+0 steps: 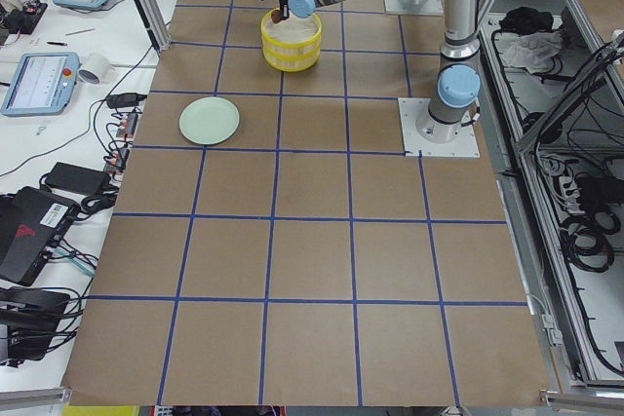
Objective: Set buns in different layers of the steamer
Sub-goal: 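Lower the red bun into the top tier and open the left gripper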
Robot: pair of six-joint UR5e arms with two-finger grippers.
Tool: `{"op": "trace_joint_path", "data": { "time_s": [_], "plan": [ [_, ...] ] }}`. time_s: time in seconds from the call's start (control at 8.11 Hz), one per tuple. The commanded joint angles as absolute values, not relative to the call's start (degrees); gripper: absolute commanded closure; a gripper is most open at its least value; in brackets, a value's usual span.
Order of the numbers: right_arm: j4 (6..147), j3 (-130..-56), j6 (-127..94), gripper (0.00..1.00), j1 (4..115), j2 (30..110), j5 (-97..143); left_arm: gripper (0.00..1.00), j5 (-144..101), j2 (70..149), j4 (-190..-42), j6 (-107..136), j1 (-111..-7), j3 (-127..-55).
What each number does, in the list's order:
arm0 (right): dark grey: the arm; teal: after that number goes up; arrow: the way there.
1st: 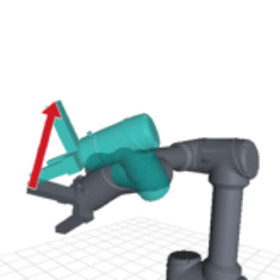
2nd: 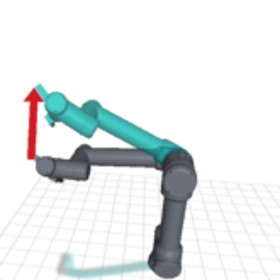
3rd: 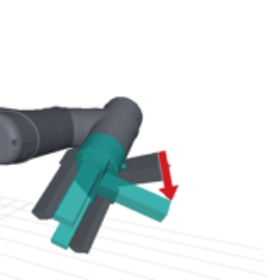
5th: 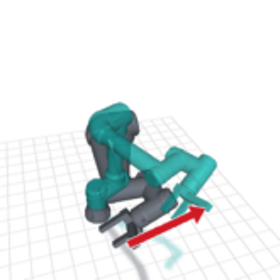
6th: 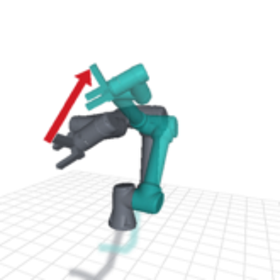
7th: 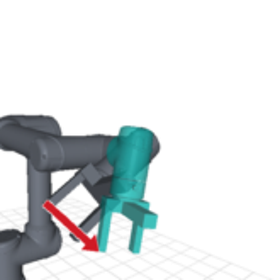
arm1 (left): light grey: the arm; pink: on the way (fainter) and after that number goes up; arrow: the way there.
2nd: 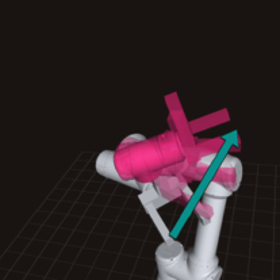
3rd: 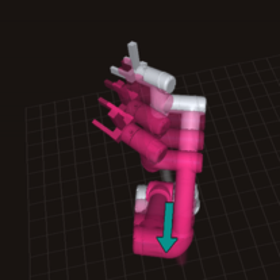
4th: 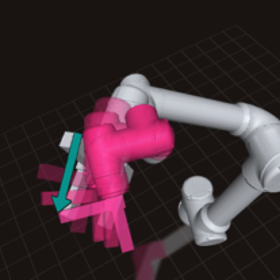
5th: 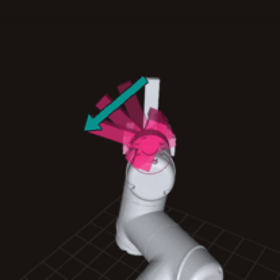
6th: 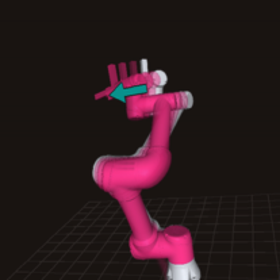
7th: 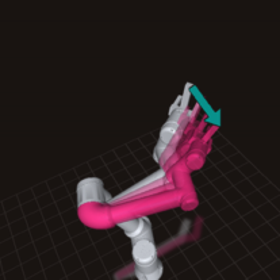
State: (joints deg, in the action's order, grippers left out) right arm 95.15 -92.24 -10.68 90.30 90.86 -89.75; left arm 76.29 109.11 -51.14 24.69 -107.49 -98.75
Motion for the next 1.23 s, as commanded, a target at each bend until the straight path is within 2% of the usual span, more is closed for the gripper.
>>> {"op": "trace_joint_path", "data": {
  "time_s": [0.0,0.12,0.25,0.74,1.11],
  "plan": [
    [91.76,-89.92,-10.81,0.0,90.62,91.77,-89.65,0.75,76.38,108.46,-54.03,24.87,-108.02,-100.46],
    [91.67,-89.22,-10.72,0.0,90.7,90.8,-89.74,0.35,76.46,108.2,-56.4,24.87,-108.02,-100.46],
    [91.5,-88.6,-10.64,0.0,90.88,90.36,-89.65,0.0,76.46,108.02,-57.82,24.87,-107.93,-100.46],
    [91.58,-87.89,-10.29,0.0,91.85,89.3,-89.65,0.0,76.9,106.62,-62.73,24.79,-107.23,-99.06],
    [91.58,-87.98,-10.28,0.0,91.93,89.3,-89.65,0.0,77.17,104.77,-67.93,22.34,-104.34,-93.1]
  ]
}}
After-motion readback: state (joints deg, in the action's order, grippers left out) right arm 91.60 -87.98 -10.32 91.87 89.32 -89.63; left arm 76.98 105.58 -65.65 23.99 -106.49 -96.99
